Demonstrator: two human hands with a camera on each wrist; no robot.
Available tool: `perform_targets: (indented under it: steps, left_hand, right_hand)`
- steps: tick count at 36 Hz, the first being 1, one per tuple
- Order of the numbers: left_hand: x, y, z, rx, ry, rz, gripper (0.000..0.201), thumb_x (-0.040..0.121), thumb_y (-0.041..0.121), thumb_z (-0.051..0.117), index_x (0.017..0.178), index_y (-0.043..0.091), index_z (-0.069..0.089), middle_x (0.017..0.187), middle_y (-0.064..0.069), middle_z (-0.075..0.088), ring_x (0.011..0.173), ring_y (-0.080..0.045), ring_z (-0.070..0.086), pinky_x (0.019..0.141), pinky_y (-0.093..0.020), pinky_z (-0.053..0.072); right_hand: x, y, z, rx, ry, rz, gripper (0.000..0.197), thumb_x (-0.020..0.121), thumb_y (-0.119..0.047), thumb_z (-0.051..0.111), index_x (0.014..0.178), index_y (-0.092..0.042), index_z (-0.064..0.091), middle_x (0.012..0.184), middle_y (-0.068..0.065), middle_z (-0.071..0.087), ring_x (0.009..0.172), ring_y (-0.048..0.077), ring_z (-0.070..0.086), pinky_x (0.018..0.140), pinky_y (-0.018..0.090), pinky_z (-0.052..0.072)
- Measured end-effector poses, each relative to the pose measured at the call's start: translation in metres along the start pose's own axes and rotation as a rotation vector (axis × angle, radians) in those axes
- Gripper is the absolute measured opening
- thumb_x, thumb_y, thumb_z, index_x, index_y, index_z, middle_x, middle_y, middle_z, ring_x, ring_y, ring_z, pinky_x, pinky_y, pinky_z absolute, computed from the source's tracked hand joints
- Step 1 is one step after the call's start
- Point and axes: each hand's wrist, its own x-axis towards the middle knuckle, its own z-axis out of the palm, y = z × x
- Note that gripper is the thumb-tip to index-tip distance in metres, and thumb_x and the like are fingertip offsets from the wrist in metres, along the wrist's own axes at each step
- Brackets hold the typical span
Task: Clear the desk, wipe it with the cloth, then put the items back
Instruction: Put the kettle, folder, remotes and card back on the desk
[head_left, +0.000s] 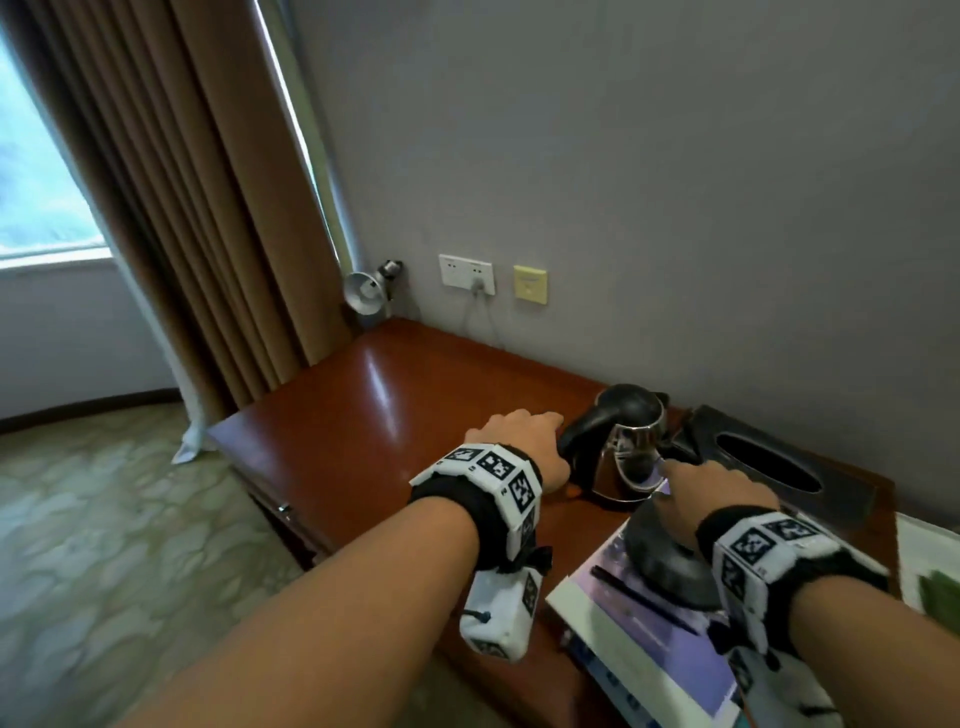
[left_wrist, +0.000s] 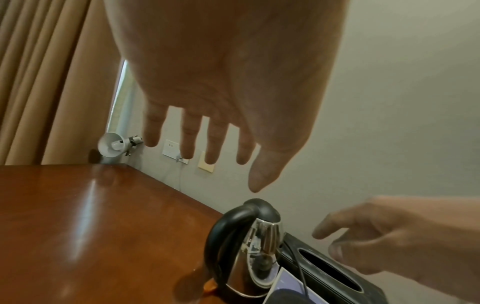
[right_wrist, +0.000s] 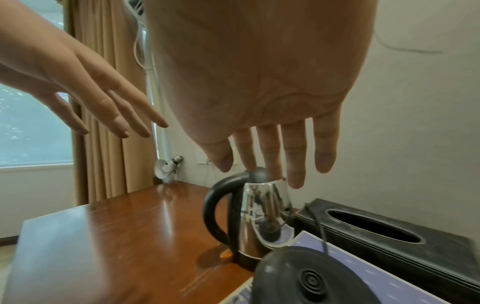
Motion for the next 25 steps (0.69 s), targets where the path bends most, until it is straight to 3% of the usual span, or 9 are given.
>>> perform_targets:
  steps: [4, 9, 17, 21, 25]
  left_hand:
    - [0.016, -0.011, 0.001, -0.003, -0.002, -0.019, 0.066, 0.089, 0.038, 0.055, 0.150, 0.037, 0.027, 0.145, -0.004, 0.043, 0.128, -0.031, 0.045, 0.100, -0.049, 0.042]
    - [0.046, -0.008, 0.008, -0.002, -0.006, -0.019, 0.067, 0.088, 0.036, 0.056, 0.149, 0.037, 0.029, 0.142, -0.004, 0.046, 0.126, -0.032, 0.047, 0.099, -0.049, 0.043]
    - [0.081, 0.004, 0.034, -0.016, -0.060, 0.024, 0.054, 0.086, 0.043, 0.059, 0.136, 0.036, 0.043, 0.128, -0.003, 0.054, 0.114, -0.030, 0.055, 0.093, -0.048, 0.046]
    - [0.096, 0.005, 0.033, -0.013, -0.095, 0.063, 0.044, 0.082, 0.036, 0.061, 0.124, 0.035, 0.048, 0.109, -0.001, 0.058, 0.099, -0.029, 0.059, 0.087, -0.049, 0.050]
    - [0.107, 0.008, 0.031, 0.004, -0.106, 0.110, 0.044, 0.078, 0.035, 0.060, 0.121, 0.035, 0.050, 0.110, -0.002, 0.059, 0.095, -0.029, 0.059, 0.085, -0.049, 0.051]
  right_hand:
    - [0.019, -0.022, -0.002, -0.009, 0.011, -0.046, 0.032, 0.097, -0.037, 0.039, 0.124, -0.027, 0.053, 0.121, 0.006, 0.059, 0.109, 0.029, 0.058, 0.085, 0.037, 0.046]
    - [0.046, -0.021, 0.003, -0.003, 0.018, -0.049, 0.033, 0.097, -0.039, 0.040, 0.125, -0.028, 0.054, 0.115, 0.005, 0.063, 0.104, 0.028, 0.061, 0.076, 0.035, 0.044]
    - [0.068, -0.002, 0.021, -0.002, -0.079, 0.043, 0.037, 0.096, -0.029, 0.041, 0.132, -0.022, 0.050, 0.129, 0.006, 0.054, 0.117, 0.028, 0.053, 0.088, 0.038, 0.043]
    - [0.072, 0.000, 0.026, 0.010, -0.105, 0.098, 0.042, 0.095, -0.029, 0.043, 0.136, -0.024, 0.046, 0.127, 0.006, 0.056, 0.114, 0.028, 0.055, 0.083, 0.037, 0.043]
    - [0.072, 0.001, 0.029, 0.030, -0.093, 0.157, 0.037, 0.095, -0.031, 0.042, 0.129, -0.018, 0.048, 0.122, 0.006, 0.058, 0.112, 0.028, 0.056, 0.083, 0.036, 0.043]
